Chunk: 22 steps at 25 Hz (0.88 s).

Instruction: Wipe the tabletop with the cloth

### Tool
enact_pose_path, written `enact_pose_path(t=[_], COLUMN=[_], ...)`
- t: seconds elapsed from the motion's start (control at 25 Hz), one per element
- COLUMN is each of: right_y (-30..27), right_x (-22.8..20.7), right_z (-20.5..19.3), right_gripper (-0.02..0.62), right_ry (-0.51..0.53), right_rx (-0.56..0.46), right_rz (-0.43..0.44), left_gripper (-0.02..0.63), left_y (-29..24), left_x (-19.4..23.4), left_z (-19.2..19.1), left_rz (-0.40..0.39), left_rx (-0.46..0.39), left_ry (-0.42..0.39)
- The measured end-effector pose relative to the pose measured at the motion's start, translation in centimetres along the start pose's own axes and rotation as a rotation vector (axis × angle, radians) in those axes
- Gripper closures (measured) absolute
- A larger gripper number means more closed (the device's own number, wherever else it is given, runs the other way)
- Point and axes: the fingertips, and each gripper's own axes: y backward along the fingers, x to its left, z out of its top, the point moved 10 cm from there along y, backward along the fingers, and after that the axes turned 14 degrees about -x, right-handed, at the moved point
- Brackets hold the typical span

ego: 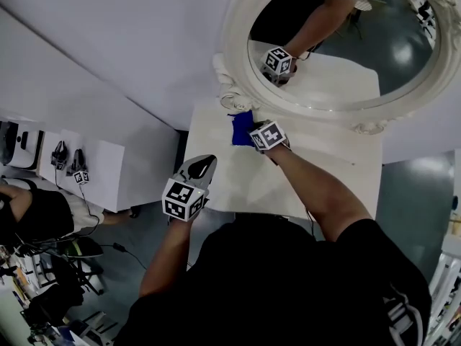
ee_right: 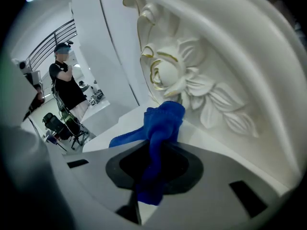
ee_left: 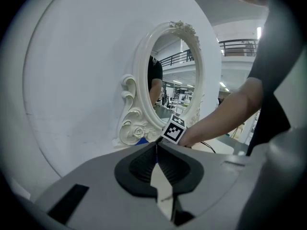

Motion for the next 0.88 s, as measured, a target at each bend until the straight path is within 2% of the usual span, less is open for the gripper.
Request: enact_pose_path(t=[0.88], right_y=[21.3], right_x=[-14.5], right_z=[-11.3], right_gripper=[0.534], right_ry=[-0.155], right_rx=[0.014], right_rz=[-0.320], left_gripper=[0.594], left_y=[-11.2], left_x=[-11.3], left_z=[1.2], left_rz=[-0.257], left_rx=[0.014], left_ry=[-0.050])
